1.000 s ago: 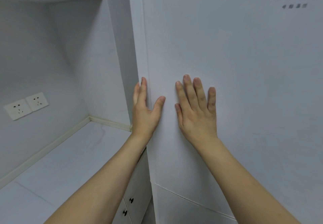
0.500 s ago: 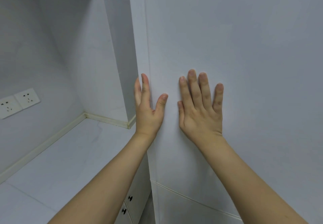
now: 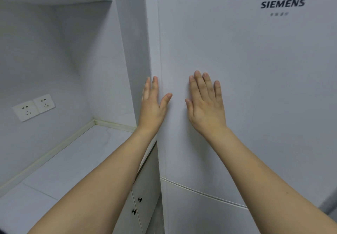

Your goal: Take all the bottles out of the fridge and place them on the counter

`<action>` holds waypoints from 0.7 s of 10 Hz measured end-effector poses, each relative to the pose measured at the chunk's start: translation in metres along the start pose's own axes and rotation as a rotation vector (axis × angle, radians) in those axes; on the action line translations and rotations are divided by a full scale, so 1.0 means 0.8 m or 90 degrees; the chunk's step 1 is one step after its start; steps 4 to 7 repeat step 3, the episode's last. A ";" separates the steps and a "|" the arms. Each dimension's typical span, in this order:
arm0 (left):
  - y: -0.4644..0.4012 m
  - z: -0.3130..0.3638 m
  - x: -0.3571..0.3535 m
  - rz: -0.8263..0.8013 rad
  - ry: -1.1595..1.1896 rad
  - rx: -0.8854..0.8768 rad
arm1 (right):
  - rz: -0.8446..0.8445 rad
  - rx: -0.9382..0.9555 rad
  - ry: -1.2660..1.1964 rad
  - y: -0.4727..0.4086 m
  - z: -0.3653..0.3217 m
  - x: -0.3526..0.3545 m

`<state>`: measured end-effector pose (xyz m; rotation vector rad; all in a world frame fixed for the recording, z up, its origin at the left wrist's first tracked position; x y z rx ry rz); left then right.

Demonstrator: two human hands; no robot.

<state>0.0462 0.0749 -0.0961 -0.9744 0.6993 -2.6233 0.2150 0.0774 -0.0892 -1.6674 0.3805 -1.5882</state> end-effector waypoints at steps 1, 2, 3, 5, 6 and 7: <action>0.017 0.005 0.013 -0.016 -0.013 -0.004 | -0.030 -0.019 -0.051 0.010 -0.003 0.017; 0.030 0.005 0.020 -0.023 -0.022 -0.029 | -0.031 -0.022 -0.072 0.024 -0.008 0.022; 0.040 0.018 0.053 0.021 0.006 -0.045 | 0.001 -0.034 -0.194 0.034 0.000 0.053; 0.040 0.018 0.053 0.021 0.006 -0.045 | 0.001 -0.034 -0.194 0.034 0.000 0.053; 0.040 0.018 0.053 0.021 0.006 -0.045 | 0.001 -0.034 -0.194 0.034 0.000 0.053; 0.040 0.018 0.053 0.021 0.006 -0.045 | 0.001 -0.034 -0.194 0.034 0.000 0.053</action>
Point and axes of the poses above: each hand's wrist, its own y-axis away from the middle knuckle, its own x-axis out of the back of the hand, z = x × y, the point moved 1 cm from there along -y, towards the middle knuckle, and after that the axes turned 10 degrees about -z, right-handed, at the moved point
